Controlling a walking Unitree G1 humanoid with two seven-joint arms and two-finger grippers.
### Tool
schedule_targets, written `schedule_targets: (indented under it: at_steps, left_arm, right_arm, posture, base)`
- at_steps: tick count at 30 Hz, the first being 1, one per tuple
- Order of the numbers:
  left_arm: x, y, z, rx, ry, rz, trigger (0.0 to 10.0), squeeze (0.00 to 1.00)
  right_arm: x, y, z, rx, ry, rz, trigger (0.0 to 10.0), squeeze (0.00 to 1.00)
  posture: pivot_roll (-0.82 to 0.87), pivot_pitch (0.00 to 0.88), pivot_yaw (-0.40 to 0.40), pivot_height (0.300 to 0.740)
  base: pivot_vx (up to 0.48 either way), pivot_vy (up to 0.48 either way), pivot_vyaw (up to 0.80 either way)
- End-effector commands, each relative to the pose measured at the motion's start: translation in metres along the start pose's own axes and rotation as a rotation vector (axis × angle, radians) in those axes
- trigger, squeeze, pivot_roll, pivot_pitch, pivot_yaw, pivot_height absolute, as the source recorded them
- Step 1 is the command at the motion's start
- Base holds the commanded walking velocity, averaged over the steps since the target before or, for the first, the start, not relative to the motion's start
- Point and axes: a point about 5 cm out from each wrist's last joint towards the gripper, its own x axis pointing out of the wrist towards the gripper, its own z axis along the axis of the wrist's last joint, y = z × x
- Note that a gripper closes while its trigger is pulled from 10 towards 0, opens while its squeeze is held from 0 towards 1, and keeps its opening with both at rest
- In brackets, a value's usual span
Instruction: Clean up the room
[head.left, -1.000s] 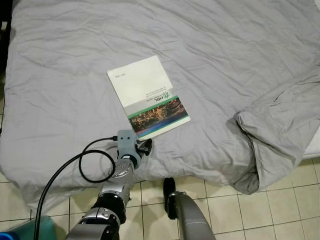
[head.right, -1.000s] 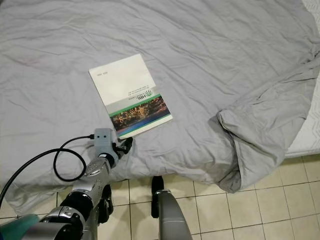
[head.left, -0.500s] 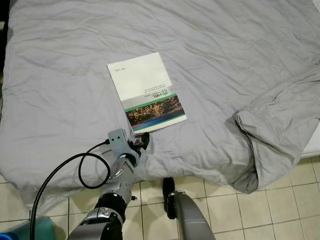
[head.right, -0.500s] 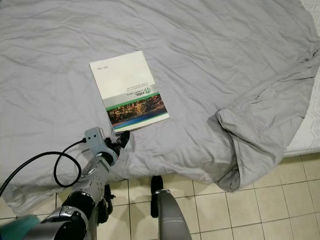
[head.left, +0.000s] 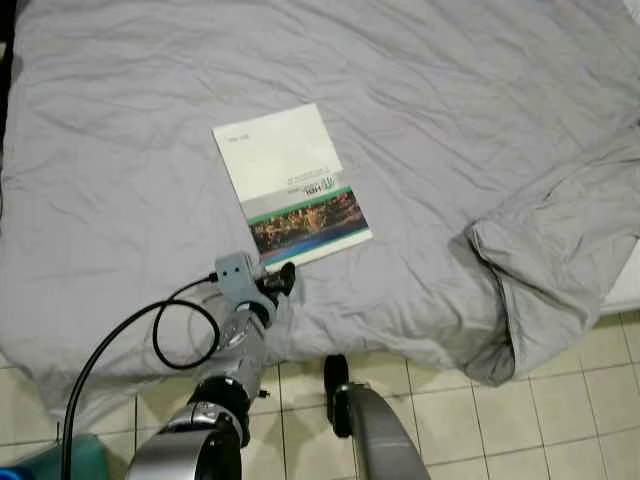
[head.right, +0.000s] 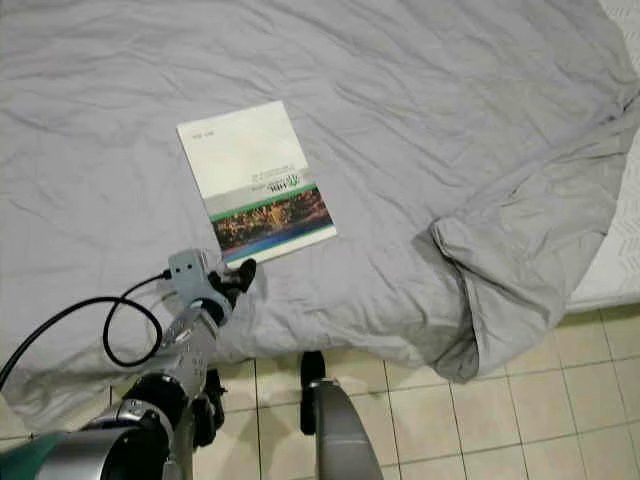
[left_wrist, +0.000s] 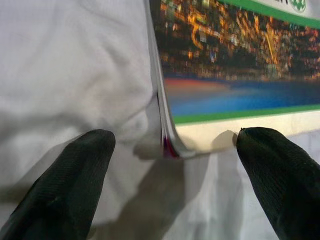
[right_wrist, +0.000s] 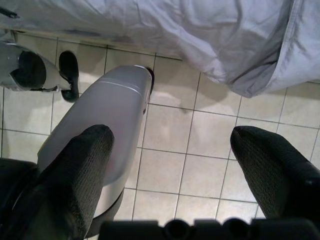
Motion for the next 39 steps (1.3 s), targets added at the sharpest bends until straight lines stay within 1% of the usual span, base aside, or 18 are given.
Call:
schedule_targets:
  at_steps: [1, 6, 8, 9, 11, 13, 14, 15, 17, 19, 21, 22, 23, 24, 27, 34, 37, 39]
  left_arm:
    - [-0.003, 0.01, -0.007, -0.037, 0.02, 0.054, 10.0, 0.0]
    - [0.006, 0.013, 0.019, -0.069, -0.053, 0.096, 10.0, 0.0]
    - [0.007, 0.015, 0.025, -0.094, -0.058, 0.116, 10.0, 0.0]
    - [0.009, 0.015, 0.025, -0.105, -0.039, 0.131, 10.0, 0.0]
    - [0.009, 0.012, 0.018, -0.132, 0.029, 0.141, 10.0, 0.0]
    - [0.009, 0.01, 0.012, -0.157, 0.069, 0.14, 10.0, 0.0]
    - [0.009, 0.01, 0.012, -0.157, 0.069, 0.14, 10.0, 0.0]
    - [0.009, 0.009, 0.009, -0.173, 0.081, 0.141, 10.0, 0.0]
    - [0.007, 0.003, -0.002, -0.228, 0.147, 0.115, 10.0, 0.0]
    - [0.006, -0.008, -0.011, -0.227, 0.196, 0.066, 10.0, 0.0]
    - [0.006, -0.016, -0.015, -0.203, 0.225, 0.028, 10.0, 0.0]
    - [0.006, -0.019, -0.017, -0.18, 0.236, 0.013, 4.0, 0.0]
    - [0.005, -0.022, -0.019, -0.149, 0.25, -0.002, 0.6, 0.0]
    - [0.005, -0.025, -0.02, -0.131, 0.262, -0.012, 0.0, 0.0]
    - [0.005, -0.032, -0.023, -0.1, 0.289, -0.037, 0.0, 0.0]
    - [0.003, -0.034, -0.029, -0.091, 0.335, -0.049, 0.0, 0.0]
    - [0.002, -0.032, -0.031, -0.102, 0.346, -0.033, 0.0, 0.0]
    - [0.002, -0.029, -0.031, -0.144, 0.34, -0.018, 0.0, 0.0]
  right_arm:
    - [-0.007, 0.0, -0.011, 0.008, 0.074, -0.001, 10.0, 0.0]
    - [-0.013, 0.002, -0.012, -0.002, 0.089, 0.007, 10.0, 0.0]
    - [-0.013, 0.002, -0.013, -0.001, 0.092, 0.007, 10.0, 0.0]
    - [-0.013, 0.002, -0.013, -0.001, 0.092, 0.008, 10.0, 0.0]
    - [-0.012, 0.002, -0.014, 0.0, 0.09, 0.008, 10.0, 0.0]
    - [-0.012, 0.003, -0.014, 0.001, 0.088, 0.009, 10.0, 0.0]
    - [-0.012, 0.003, -0.014, 0.001, 0.088, 0.009, 10.0, 0.0]
    - [-0.012, 0.003, -0.014, 0.002, 0.087, 0.01, 10.0, 0.0]
    - [-0.013, 0.004, -0.014, 0.003, 0.086, 0.012, 10.0, 0.0]
    - [-0.015, 0.006, -0.014, 0.006, 0.088, 0.012, 10.0, 0.0]
    - [-0.016, 0.006, -0.014, 0.008, 0.091, 0.011, 10.0, 0.0]
    - [-0.017, 0.007, -0.015, 0.009, 0.093, 0.011, 10.0, 0.0]
    - [-0.017, 0.007, -0.015, 0.01, 0.095, 0.011, 10.0, 0.0]
    - [-0.018, 0.008, -0.015, 0.011, 0.097, 0.011, 10.0, 0.0]
    - [-0.018, 0.009, -0.017, 0.015, 0.1, 0.011, 10.0, 0.0]
    - [-0.017, 0.01, -0.019, 0.019, 0.1, 0.013, 10.0, 0.0]
    - [-0.018, 0.011, -0.018, 0.02, 0.101, 0.012, 10.0, 0.0]
    - [-0.02, 0.011, -0.018, 0.019, 0.105, 0.013, 10.0, 0.0]
  posture:
    - [-0.45, 0.663, -0.179, 0.74]
    - [-0.46, 0.665, -0.184, 0.74]
    - [-0.46, 0.663, -0.181, 0.74]
    - [-0.45, 0.662, -0.179, 0.74]
    - [-0.45, 0.662, -0.179, 0.74]
    - [-0.45, 0.662, -0.173, 0.74]
    - [-0.45, 0.662, -0.173, 0.74]
    - [-0.45, 0.662, -0.173, 0.74]
    - [-0.45, 0.659, -0.174, 0.74]
    - [-0.46, 0.662, -0.175, 0.74]
    - [-0.46, 0.664, -0.175, 0.74]
    - [-0.46, 0.667, -0.173, 0.74]
    - [-0.46, 0.667, -0.17, 0.74]
    - [-0.46, 0.666, -0.17, 0.74]
    - [-0.45, 0.667, -0.166, 0.74]
    - [-0.45, 0.667, -0.16, 0.74]
    - [-0.45, 0.668, -0.162, 0.74]
    - [-0.46, 0.668, -0.165, 0.74]
  base:
    - [0.0, 0.0, 0.0]
    - [0.0, 0.0, 0.0]
    - [0.0, 0.0, 0.0]
    - [0.0, 0.0, 0.0]
    - [0.0, 0.0, 0.0]
    - [0.0, 0.0, 0.0]
    - [0.0, 0.0, 0.0]
    - [0.0, 0.0, 0.0]
    - [0.0, 0.0, 0.0]
    - [0.0, 0.0, 0.0]
    - [0.0, 0.0, 0.0]
    - [0.0, 0.0, 0.0]
    - [0.0, 0.0, 0.0]
    - [0.0, 0.0, 0.0]
    - [0.0, 0.0, 0.0]
    - [0.0, 0.0, 0.0]
    - [0.0, 0.0, 0.0]
    - [0.0, 0.0, 0.0]
